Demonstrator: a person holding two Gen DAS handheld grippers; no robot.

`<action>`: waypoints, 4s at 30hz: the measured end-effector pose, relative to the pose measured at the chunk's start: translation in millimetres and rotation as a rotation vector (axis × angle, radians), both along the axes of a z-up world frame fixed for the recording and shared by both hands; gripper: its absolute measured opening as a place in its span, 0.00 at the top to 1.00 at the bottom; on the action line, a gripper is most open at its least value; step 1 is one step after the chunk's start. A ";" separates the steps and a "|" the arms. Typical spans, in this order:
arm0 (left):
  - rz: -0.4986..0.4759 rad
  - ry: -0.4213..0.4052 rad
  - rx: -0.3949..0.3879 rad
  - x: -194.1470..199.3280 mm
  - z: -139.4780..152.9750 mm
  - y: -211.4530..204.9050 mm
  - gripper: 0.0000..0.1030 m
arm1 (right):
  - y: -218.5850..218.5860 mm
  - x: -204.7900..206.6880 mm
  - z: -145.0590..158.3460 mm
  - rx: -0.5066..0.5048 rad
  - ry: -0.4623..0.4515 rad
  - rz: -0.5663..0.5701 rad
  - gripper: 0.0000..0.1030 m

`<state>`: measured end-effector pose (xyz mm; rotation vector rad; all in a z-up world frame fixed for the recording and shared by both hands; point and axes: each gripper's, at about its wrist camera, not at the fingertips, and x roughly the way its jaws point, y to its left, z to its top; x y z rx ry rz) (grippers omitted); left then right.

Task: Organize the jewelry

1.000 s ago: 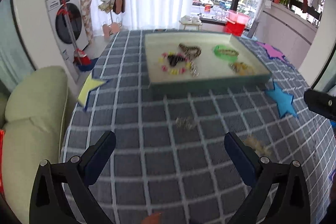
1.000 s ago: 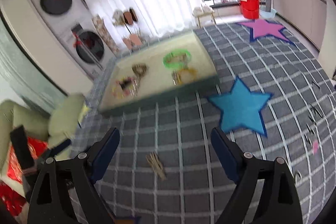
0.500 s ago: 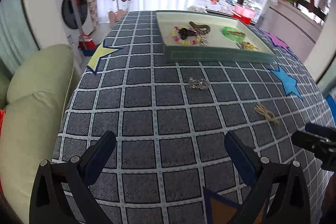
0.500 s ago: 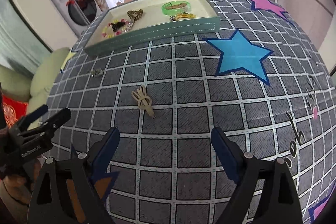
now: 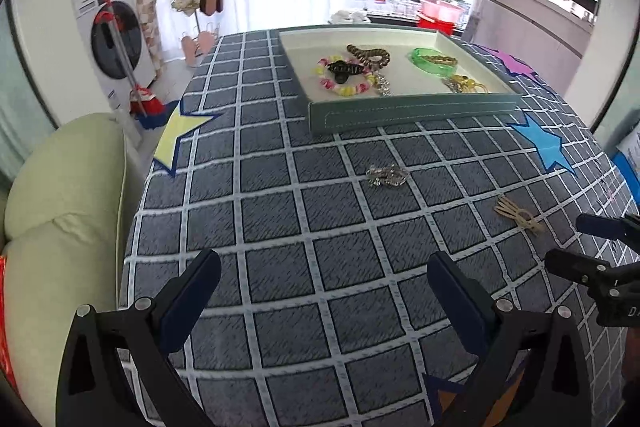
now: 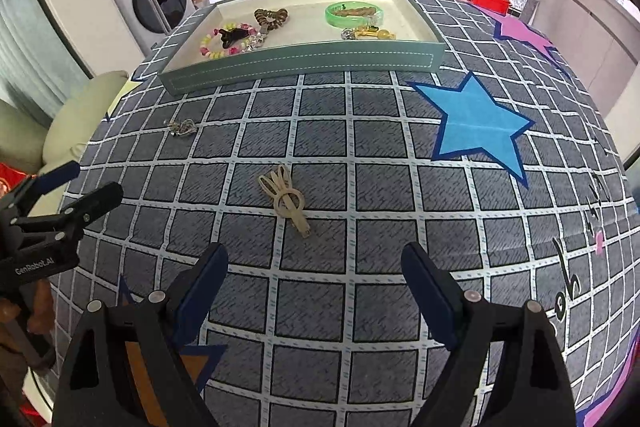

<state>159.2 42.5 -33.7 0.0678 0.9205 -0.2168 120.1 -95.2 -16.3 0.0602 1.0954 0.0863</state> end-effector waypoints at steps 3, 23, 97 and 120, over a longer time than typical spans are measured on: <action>-0.047 -0.008 0.001 7.0 1.7 -4.8 0.00 | 1.2 3.0 -0.3 -0.003 -0.002 0.000 0.18; -0.382 -0.040 0.112 57.0 -7.3 -54.3 0.08 | 18.8 19.7 -10.8 -0.074 0.013 0.099 0.29; -0.024 -0.041 -0.116 42.8 44.4 -41.4 0.58 | -56.3 57.0 51.9 0.195 -0.112 -0.078 0.82; 0.031 -0.073 -0.062 145.6 41.8 -61.8 0.58 | -44.2 173.1 51.2 0.120 -0.110 -0.055 0.82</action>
